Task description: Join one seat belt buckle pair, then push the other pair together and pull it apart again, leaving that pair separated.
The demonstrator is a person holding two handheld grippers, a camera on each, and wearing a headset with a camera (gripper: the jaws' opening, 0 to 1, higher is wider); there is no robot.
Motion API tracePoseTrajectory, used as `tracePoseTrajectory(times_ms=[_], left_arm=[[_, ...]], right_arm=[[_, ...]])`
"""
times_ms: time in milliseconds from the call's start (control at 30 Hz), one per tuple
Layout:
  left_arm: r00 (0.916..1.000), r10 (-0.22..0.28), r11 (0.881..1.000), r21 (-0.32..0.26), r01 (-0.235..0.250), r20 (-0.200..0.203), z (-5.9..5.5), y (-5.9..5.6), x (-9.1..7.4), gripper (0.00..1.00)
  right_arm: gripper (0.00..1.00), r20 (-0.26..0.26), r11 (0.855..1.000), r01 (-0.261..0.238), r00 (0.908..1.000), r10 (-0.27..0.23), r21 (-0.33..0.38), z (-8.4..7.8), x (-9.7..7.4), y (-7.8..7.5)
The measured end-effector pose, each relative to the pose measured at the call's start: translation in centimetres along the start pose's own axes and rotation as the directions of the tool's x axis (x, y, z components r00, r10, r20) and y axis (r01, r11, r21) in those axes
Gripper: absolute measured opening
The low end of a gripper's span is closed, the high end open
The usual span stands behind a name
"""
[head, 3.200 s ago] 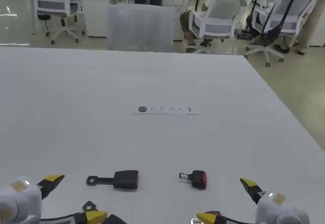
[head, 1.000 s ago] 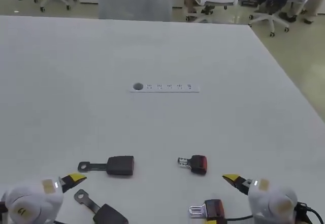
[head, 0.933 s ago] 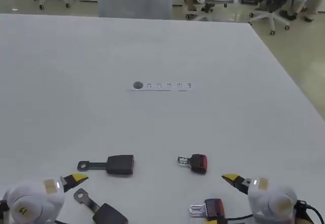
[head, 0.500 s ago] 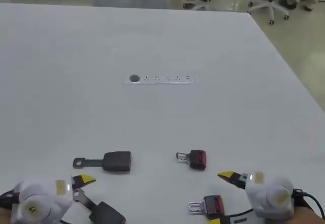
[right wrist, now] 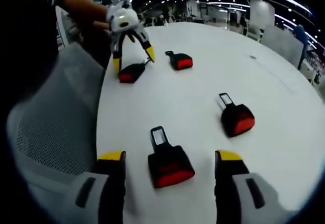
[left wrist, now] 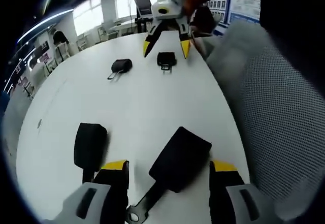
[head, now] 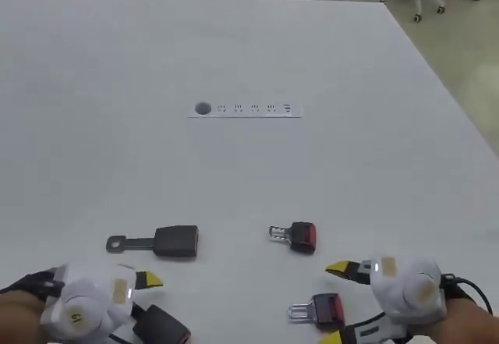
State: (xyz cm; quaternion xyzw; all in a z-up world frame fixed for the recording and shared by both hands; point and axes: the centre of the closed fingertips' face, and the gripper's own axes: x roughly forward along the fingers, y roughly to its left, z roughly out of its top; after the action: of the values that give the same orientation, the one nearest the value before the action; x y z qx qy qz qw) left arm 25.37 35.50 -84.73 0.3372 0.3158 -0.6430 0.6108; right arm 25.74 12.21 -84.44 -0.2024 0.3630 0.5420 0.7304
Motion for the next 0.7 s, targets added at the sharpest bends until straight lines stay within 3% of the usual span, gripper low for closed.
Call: tracePoseTrajectory(times_ms=[200, 367, 567, 700], left_arm=[[0.9995, -0.023, 0.998, 0.06, 0.024, -0.023, -0.1, 0.3, 0.6, 0.58], [0.9968, -0.065, 0.992, 0.103, 0.069, -0.046, -0.5, -0.1, 1.0, 0.54], [0.9957, -0.082, 0.992, 0.095, 0.086, -0.043, -0.7, -0.3, 1.1, 0.5], [0.9976, -0.063, 0.996, 0.057, 0.064, -0.029, -0.8, -0.1, 1.0, 0.49]], right_arm=[[0.62, -0.036, 0.998, -0.038, 0.9987, 0.037, -0.04, -0.6, 0.1, 0.2], [0.57, -0.064, 0.996, -0.071, 0.9957, 0.067, -0.055, -1.2, 0.2, 0.4], [0.51, -0.09, 0.992, -0.094, 0.9922, 0.086, -0.082, -1.7, 0.4, 0.5], [0.47, -0.096, 0.991, -0.091, 0.992, 0.082, -0.097, -1.8, 0.4, 0.1]])
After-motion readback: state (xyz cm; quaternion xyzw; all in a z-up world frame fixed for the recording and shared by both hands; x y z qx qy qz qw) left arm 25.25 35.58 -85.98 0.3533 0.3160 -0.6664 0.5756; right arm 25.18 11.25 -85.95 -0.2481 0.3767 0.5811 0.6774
